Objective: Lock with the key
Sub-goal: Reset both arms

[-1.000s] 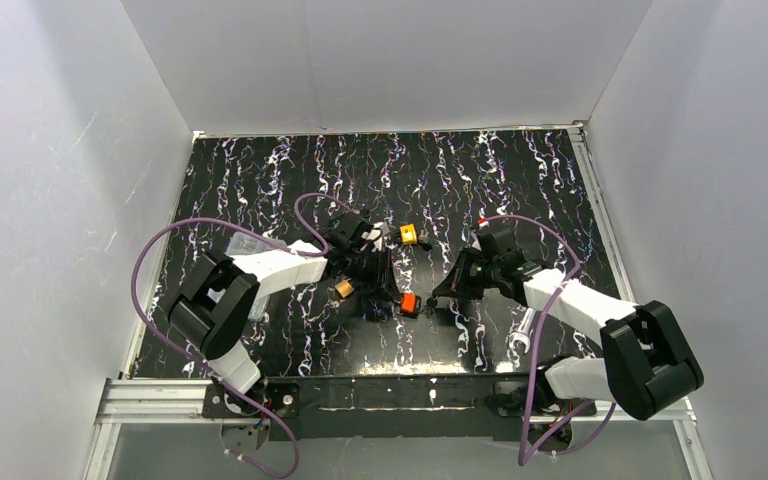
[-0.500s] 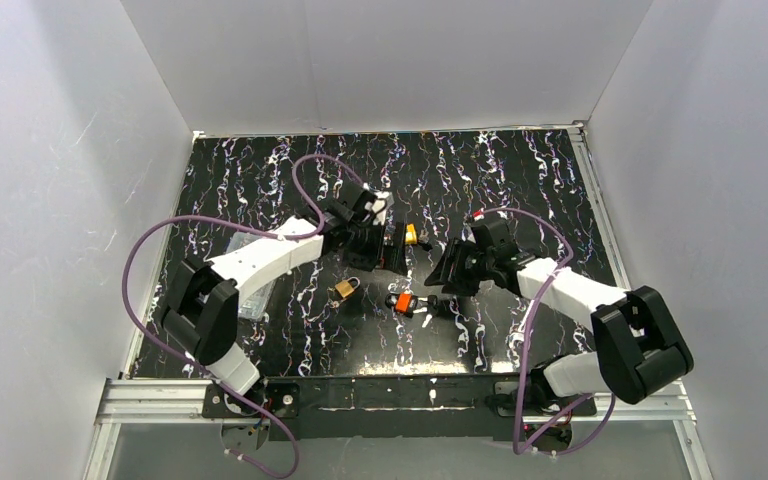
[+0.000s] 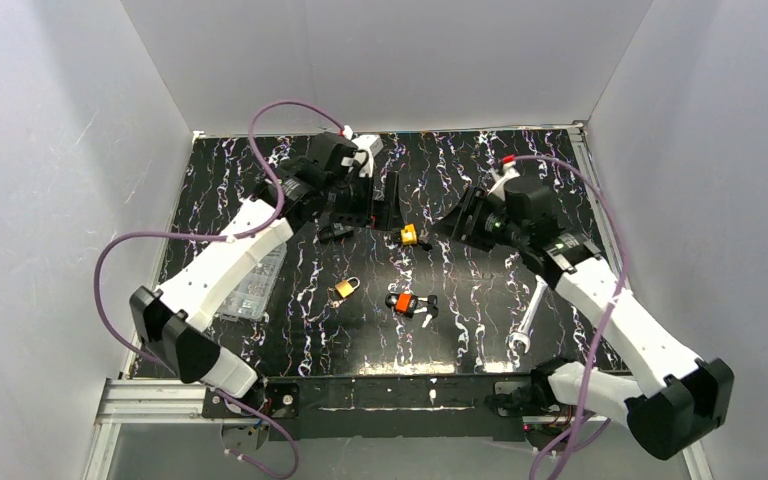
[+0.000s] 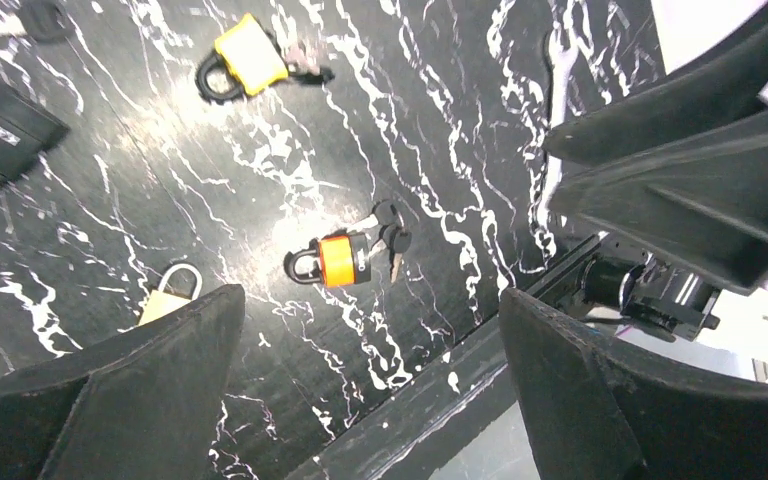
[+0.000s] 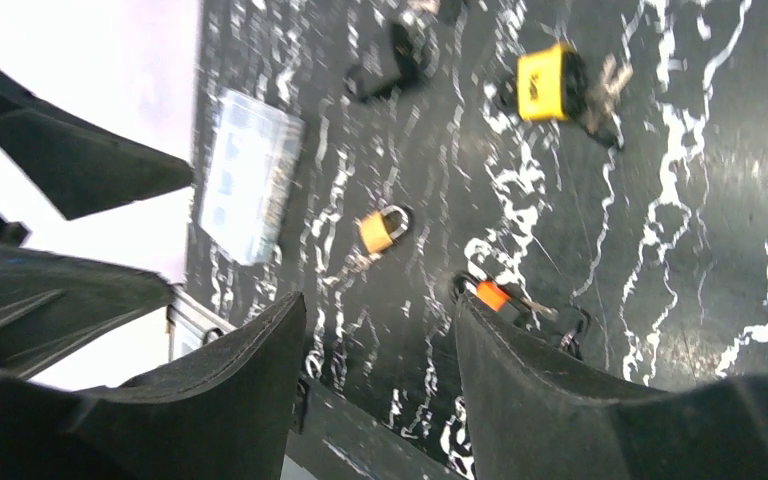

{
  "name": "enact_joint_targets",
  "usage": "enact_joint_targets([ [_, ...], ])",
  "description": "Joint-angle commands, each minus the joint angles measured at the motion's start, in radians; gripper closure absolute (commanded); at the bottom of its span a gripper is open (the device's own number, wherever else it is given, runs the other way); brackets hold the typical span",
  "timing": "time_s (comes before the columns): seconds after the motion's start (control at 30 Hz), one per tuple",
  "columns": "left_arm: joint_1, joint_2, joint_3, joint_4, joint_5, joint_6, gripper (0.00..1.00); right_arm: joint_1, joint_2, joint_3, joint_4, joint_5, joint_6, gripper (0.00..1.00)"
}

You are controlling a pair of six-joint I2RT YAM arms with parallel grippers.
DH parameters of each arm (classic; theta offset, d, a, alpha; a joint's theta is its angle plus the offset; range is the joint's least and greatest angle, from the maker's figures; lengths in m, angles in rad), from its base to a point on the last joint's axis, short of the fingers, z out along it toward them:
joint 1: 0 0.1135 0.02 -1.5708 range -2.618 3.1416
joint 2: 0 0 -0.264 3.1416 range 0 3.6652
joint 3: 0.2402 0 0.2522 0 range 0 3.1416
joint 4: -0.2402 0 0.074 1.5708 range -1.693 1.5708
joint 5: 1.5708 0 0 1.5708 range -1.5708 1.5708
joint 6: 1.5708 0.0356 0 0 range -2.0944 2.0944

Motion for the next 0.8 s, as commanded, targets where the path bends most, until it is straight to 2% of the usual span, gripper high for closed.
enact_joint_targets([
  [0.0, 0.003, -0.111, 0.055, -0.051, -0.082, 0.028, 0.02, 0.005, -0.075, 0.15, -0.073, 0.058, -0.047, 0.37],
  [0.23, 0.006, -0.2, 0.057, -0.064, -0.126, 0.027, 0.02, 0.002, -0.154, 0.275, -0.104, 0.098, -0.089, 0.34],
  [0.5, 0.006, -0.227, 0.08, -0.074, -0.138, 0.018, 0.02, 0.002, -0.226, 0.247, -0.075, 0.126, -0.102, 0.24],
  [0.77, 0.005, -0.242, 0.059, -0.063, -0.153, 0.009, 0.02, 0.003, -0.226, 0.242, -0.078, 0.123, -0.106, 0.22],
])
